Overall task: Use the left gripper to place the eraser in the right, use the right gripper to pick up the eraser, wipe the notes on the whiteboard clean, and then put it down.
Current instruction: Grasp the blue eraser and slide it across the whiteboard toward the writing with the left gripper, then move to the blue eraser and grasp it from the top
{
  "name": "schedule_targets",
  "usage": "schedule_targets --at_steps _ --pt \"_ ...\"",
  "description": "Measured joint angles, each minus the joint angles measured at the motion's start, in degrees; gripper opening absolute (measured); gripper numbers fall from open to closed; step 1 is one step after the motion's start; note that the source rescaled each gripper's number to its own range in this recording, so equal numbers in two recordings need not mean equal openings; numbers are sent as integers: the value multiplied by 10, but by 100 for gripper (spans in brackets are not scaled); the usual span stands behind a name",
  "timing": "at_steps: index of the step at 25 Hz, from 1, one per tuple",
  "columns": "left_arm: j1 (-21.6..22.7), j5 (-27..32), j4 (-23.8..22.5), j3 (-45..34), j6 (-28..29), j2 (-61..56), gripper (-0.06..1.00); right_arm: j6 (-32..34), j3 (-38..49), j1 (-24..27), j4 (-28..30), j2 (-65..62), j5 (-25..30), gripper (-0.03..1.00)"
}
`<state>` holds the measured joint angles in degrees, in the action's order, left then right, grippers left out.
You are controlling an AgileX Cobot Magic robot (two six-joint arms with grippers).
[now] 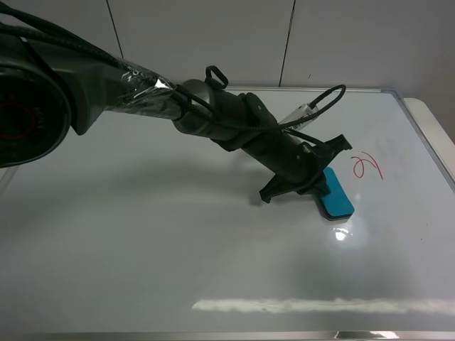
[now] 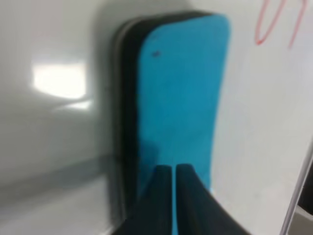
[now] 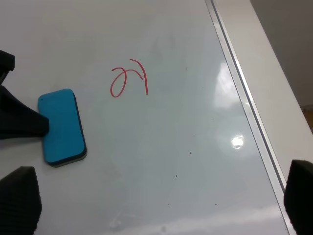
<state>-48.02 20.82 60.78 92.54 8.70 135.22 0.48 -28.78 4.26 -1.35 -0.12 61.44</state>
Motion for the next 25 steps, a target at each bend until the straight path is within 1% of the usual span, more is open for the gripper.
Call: schedule_targets --at_steps 2,4,7,10,12,14,17,20,23,25 --pt "0 -13 -31 0 0 -13 0 0 0 0 0 0 0 100" --pt "0 -32 -86 0 0 -37 0 0 0 0 0 0 0 100" --pt "0 -43 -213 0 -6 -88 0 0 0 0 0 0 0 100" --pt "1 -28 -330 -9 -39 -152 0 0 0 0 0 0 0 100" --pt "8 -24 -389 -38 -62 -199 0 0 0 0 0 0 0 100" --pt "20 -22 -447 -90 -79 -250 0 0 0 0 0 0 0 100" --pt "53 -16 -530 -180 -87 -343 0 0 0 0 0 0 0 100" --pt "100 -11 -598 -265 -91 -442 0 0 0 0 0 0 0 100" --pt "158 7 -637 -336 -91 -553 0 0 0 0 0 0 0 100" --pt "195 18 -654 -379 -91 -625 0 0 0 0 0 0 0 100"
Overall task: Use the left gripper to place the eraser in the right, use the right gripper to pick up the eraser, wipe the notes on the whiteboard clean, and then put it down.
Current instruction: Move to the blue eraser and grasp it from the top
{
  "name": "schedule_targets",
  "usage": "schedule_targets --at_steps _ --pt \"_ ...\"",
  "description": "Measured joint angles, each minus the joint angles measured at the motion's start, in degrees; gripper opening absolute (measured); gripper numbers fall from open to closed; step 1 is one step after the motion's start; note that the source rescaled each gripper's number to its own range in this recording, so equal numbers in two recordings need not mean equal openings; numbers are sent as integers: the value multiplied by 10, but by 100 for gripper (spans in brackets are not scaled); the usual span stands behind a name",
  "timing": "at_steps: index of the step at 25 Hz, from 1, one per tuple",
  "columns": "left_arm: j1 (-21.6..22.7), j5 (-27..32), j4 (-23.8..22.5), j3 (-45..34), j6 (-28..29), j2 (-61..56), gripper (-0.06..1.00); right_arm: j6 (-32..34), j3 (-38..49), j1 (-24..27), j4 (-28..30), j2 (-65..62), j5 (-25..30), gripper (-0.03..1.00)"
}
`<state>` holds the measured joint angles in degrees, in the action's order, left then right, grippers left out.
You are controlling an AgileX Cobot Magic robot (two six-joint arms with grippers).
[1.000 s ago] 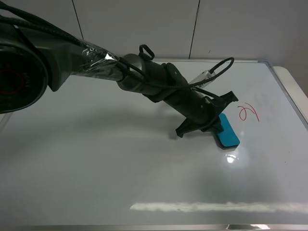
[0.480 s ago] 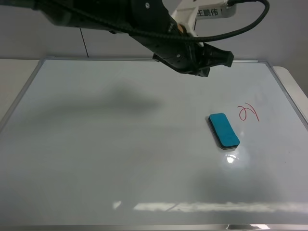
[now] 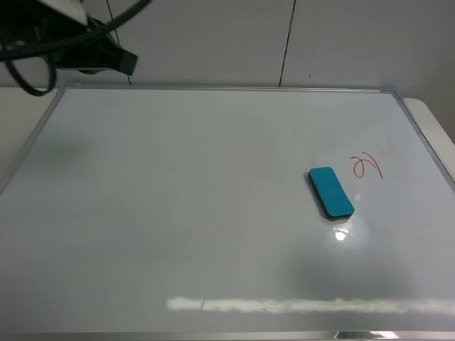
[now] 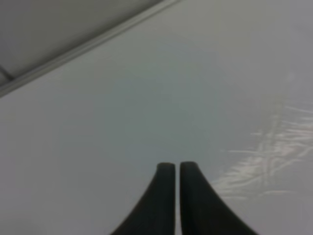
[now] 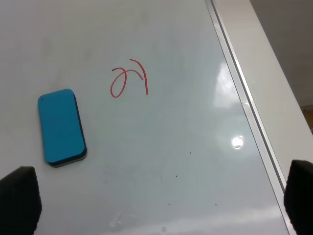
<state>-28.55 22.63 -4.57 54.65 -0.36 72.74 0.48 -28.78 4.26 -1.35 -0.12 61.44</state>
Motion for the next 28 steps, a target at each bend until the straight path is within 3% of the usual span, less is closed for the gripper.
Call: schedule_targets --at_steps 3,5,6,10,12,17,23,28 --pt "55 0 -16 -57 4 -113 5 0 0 0 0 0 0 100" --pt "86 -1 -25 -89 14 -182 18 0 0 0 0 0 0 100" --pt "97 -1 -30 -105 16 -220 27 0 0 0 0 0 0 100" --pt "150 0 -42 -151 52 -357 82 0 0 0 0 0 0 100" --pt "177 18 -47 -161 81 -414 95 0 0 0 0 0 0 100" --pt "220 117 -50 -171 102 -539 99 0 0 0 0 0 0 100" --pt "226 258 -35 -176 105 -659 99 0 0 0 0 0 0 100" --pt "226 339 -30 -176 87 -730 100 0 0 0 0 0 0 100"
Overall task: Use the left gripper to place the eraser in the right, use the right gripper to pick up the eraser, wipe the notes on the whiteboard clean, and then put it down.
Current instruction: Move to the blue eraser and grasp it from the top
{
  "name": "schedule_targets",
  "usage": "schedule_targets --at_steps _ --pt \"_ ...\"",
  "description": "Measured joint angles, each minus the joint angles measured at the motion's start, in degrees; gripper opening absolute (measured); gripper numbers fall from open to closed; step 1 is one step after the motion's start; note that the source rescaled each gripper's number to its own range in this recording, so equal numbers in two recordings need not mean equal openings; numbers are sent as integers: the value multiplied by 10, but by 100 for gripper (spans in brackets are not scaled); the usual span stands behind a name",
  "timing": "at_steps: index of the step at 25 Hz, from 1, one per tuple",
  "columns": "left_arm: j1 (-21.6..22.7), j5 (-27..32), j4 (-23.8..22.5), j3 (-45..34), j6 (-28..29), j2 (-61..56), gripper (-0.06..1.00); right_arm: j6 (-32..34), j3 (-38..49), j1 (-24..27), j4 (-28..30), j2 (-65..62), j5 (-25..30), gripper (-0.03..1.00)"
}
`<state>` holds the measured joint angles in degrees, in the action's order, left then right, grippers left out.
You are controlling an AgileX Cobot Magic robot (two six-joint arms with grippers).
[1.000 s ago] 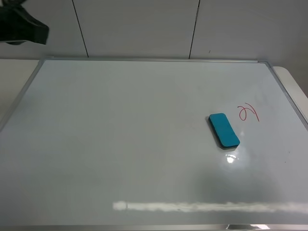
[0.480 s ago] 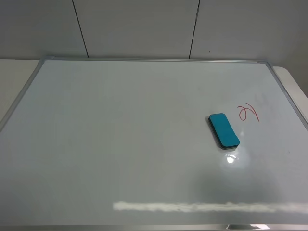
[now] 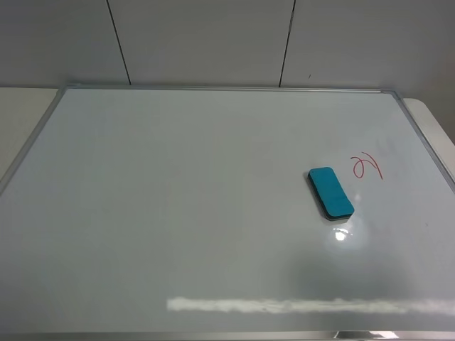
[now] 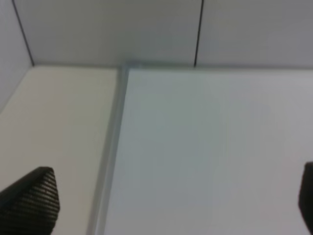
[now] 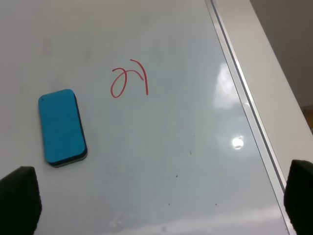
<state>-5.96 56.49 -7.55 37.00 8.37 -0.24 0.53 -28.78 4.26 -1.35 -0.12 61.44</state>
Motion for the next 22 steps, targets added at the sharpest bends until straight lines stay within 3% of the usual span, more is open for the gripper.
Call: schedule_targets --at_steps 9,22 --pt "-43 39 17 -76 -10 -1 100 0 0 0 0 0 0 100" --pt "-44 40 18 -79 -10 -2 100 0 0 0 0 0 0 100"
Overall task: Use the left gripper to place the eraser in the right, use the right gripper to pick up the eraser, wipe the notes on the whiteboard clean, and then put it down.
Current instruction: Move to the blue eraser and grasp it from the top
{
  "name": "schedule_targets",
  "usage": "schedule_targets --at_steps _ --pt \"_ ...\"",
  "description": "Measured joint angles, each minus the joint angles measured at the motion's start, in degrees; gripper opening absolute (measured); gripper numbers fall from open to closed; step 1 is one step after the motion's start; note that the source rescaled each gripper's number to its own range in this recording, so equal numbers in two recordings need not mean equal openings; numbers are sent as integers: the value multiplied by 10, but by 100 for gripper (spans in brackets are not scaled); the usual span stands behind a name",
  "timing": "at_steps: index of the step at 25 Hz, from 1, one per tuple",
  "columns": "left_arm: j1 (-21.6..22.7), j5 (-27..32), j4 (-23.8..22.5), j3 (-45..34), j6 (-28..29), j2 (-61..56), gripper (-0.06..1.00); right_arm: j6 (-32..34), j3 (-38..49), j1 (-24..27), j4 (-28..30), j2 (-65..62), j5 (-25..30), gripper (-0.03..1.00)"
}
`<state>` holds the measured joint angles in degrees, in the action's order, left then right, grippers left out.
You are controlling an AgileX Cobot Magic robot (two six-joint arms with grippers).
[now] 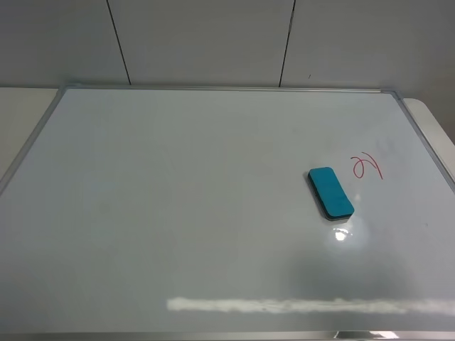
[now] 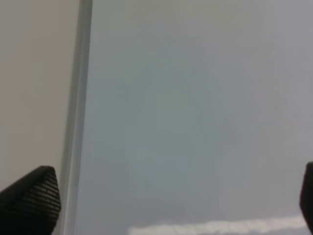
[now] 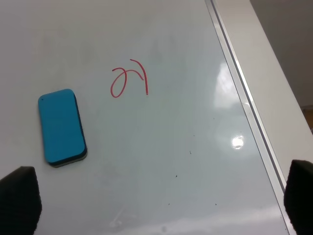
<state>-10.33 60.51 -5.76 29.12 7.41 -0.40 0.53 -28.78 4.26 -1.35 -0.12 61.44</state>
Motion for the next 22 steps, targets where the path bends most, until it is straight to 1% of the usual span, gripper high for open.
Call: schedule_targets --at_steps 22 --pt "0 0 0 0 0 0 100 0 0 0 0 0 0 100"
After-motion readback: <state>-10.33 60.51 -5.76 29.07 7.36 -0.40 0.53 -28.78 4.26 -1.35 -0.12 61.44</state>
